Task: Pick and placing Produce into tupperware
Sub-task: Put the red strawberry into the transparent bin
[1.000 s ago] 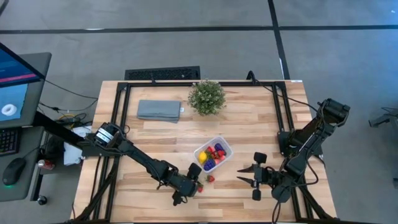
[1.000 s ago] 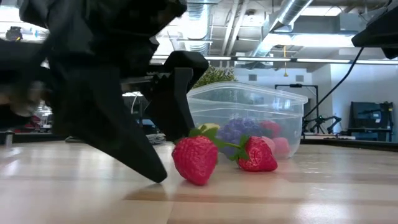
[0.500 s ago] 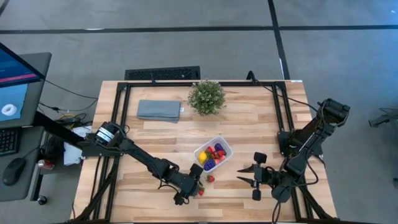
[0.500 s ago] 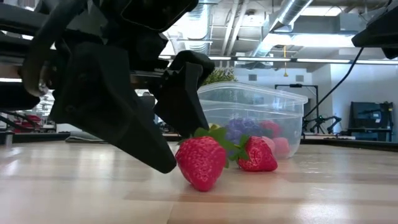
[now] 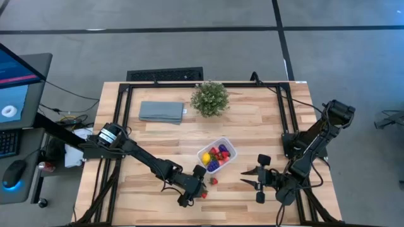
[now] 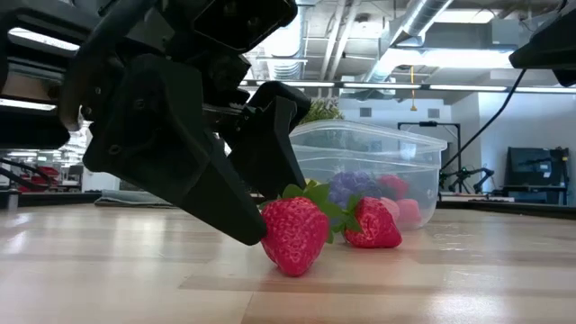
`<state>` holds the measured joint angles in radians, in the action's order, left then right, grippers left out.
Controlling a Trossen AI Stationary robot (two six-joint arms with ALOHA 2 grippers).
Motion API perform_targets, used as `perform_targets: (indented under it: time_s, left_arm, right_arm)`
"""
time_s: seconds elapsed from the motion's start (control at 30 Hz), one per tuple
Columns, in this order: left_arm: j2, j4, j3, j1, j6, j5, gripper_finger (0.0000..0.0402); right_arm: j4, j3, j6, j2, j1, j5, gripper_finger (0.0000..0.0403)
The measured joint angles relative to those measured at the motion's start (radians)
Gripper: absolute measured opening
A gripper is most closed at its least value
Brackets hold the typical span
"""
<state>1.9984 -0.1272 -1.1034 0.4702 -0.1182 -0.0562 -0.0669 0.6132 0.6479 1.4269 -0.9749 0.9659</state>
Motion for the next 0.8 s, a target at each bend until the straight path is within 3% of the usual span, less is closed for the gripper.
perform_targets:
  time_s: [0.8]
  left_arm:
    - [0.0,-0.003,0.0,0.0,-0.012,-0.005,0.0209]
  right_arm:
    - [0.001,0.0,0.0,0.0,0.0,0.0,0.0132]
